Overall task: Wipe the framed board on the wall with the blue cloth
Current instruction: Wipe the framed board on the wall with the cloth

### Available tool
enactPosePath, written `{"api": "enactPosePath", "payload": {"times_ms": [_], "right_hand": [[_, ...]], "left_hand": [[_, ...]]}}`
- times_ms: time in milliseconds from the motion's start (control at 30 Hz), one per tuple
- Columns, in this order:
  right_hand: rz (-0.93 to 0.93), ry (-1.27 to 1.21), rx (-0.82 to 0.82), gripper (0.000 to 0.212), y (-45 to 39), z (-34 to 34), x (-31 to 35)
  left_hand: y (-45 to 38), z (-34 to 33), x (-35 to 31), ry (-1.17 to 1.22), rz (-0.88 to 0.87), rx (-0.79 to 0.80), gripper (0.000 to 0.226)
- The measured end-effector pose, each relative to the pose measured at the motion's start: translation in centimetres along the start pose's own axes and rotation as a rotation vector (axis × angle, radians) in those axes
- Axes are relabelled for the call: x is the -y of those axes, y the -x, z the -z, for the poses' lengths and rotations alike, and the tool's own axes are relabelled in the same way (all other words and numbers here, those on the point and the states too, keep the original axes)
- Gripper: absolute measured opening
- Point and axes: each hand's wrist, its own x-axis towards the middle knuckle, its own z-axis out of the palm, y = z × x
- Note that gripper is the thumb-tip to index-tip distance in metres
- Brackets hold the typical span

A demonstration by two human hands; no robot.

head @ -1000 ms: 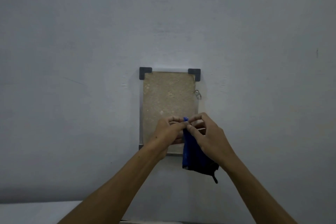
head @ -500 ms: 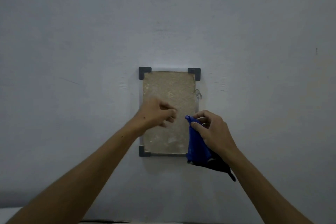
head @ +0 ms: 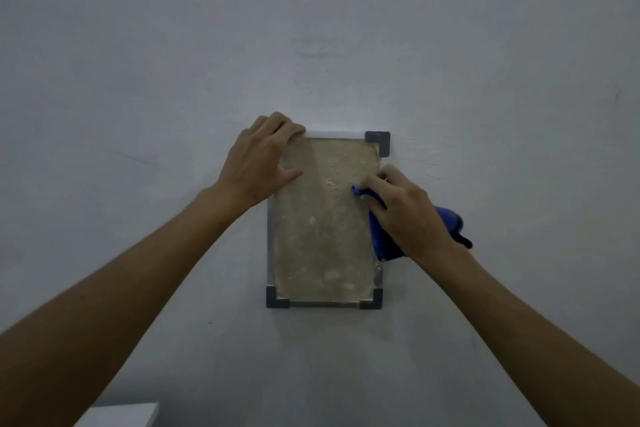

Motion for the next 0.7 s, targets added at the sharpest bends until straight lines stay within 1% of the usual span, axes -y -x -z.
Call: {"api": "enactPosePath", "payload": {"times_ms": [67, 167, 200, 233, 267, 367, 400, 433, 533, 567, 600, 667, 700], "right_hand": [[0.090, 0.062, 0.042, 0.012, 1.4, -1.2, 0.1], [0.268, 0.146, 0.233, 0.008, 3.5, -2.2, 0.0], [0.301, 0.150, 0.275, 0.008, 3.5, -2.0, -0.2], [0.315, 0.145, 0.283, 0.009, 3.1, -1.7, -0.4], [0.300, 0.136, 0.260, 0.010, 2.5, -1.4, -0.6], [0.171, 0.069, 0.072, 0.009, 0.9, -0.9, -1.0], [0.164, 0.071, 0.058, 0.009, 0.9, -1.1, -0.9], [0.194, 0.089, 0.089, 0.010, 1.4, -1.4, -0.7], [0.369, 0.128, 0.294, 0.014, 3.0, -1.9, -0.3], [0.384, 0.131, 0.316, 0.013, 2.8, -1.6, -0.4], [0.363, 0.125, 0.288, 0.011, 2.2, -1.5, -0.6], [0.262, 0.069, 0.119, 0.008, 1.1, -1.2, -0.9], [0.216, 0.047, 0.060, 0.007, 1.0, -1.4, -0.9]], "left_hand": [[0.2, -0.3, 0.3, 0.047, 0.011, -0.021, 0.067], [0.4, -0.6, 0.6, 0.093, 0.026, -0.025, 0.068], [0.4, -0.7, 0.7, 0.102, 0.029, -0.027, 0.068], [0.4, -0.7, 0.7, 0.114, 0.031, -0.028, 0.068], [0.4, -0.8, 0.8, 0.128, 0.033, -0.031, 0.069], [0.3, -0.6, 1.1, 0.139, 0.030, -0.029, 0.070], [0.3, -0.5, 1.3, 0.140, 0.024, -0.022, 0.072], [0.2, -0.5, 1.4, 0.142, 0.016, -0.006, 0.074], [0.2, -0.2, 2.0, 0.142, -0.018, 0.033, 0.083], [0.1, -0.1, 2.1, 0.137, -0.031, 0.046, 0.085], [0.1, 0.0, 2.2, 0.131, -0.040, 0.057, 0.088], [-0.1, 0.1, 2.3, 0.120, -0.048, 0.062, 0.091], [0.0, 0.0, 2.2, 0.116, -0.050, 0.065, 0.091]]}}
